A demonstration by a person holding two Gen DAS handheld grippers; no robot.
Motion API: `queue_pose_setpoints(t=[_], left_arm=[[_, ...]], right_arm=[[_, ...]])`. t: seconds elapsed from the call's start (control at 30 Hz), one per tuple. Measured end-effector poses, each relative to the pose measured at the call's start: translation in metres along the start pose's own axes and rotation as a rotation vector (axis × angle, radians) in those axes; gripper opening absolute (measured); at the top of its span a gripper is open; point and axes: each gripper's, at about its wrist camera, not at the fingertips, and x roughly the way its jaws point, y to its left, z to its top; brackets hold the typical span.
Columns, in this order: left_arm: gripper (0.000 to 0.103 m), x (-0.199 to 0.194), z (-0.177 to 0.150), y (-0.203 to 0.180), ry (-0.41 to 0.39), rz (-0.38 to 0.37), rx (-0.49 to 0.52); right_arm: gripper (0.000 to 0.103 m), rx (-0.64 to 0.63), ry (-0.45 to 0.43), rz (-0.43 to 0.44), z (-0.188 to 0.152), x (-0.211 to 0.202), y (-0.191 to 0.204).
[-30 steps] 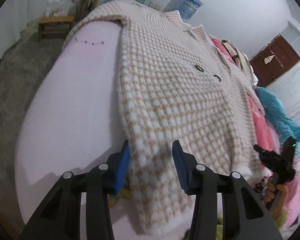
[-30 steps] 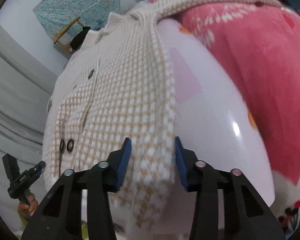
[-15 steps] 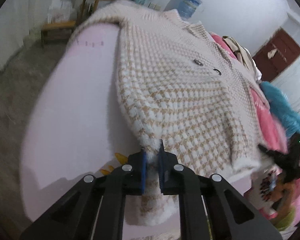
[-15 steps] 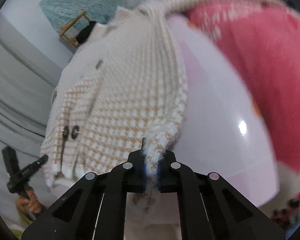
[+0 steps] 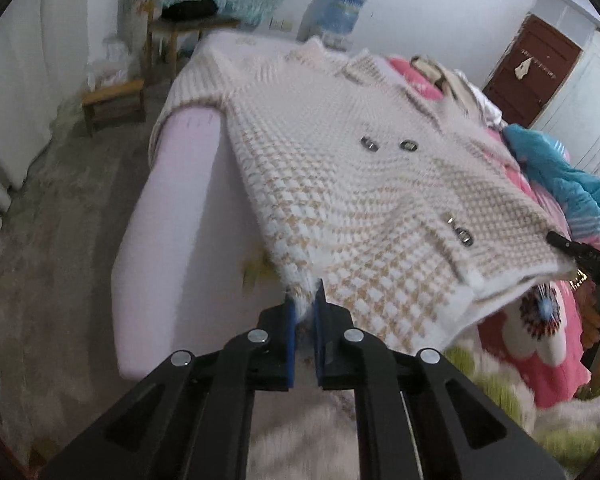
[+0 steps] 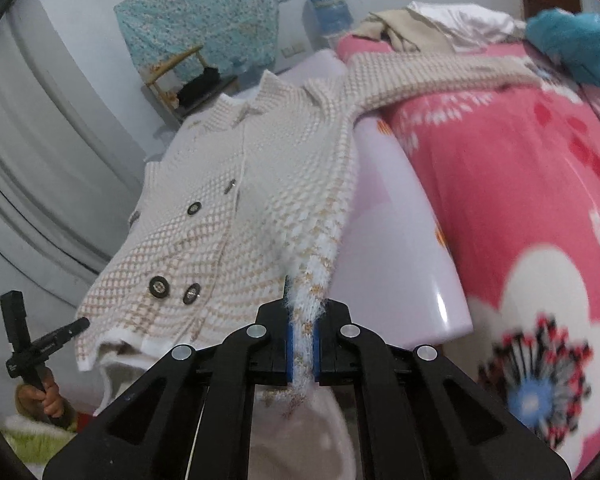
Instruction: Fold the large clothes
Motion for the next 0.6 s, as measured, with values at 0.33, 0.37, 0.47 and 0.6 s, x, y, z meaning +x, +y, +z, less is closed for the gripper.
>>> queue_pose_setpoints(t=[0.33,0.37,0.47,0.6], left_arm=[[0.052,0.014,-0.019,0.038,0.054,0.037,-0.092],[0.053,0.009,-0.011,0.040,0.023,0.064,-0.085],[0.060,0.002,0.015,0.055,-0.050,0.142,-0.099],[0.066,0.007,0.060,0.100,-0.151,0.121,-0.282]], right_arm=[[0.054,-0.040,0.072,-0.225,-0.015,0.019,-0.015],[0.057,-0.067,0.035,-0.243,-0.006,0.015,-0.010],[0.060,-0.149,-0.045,-0.239,0.022,0.015,0.013],[0.070,-0.236,-0.105,-0.094,0.060,0.041,0.059]])
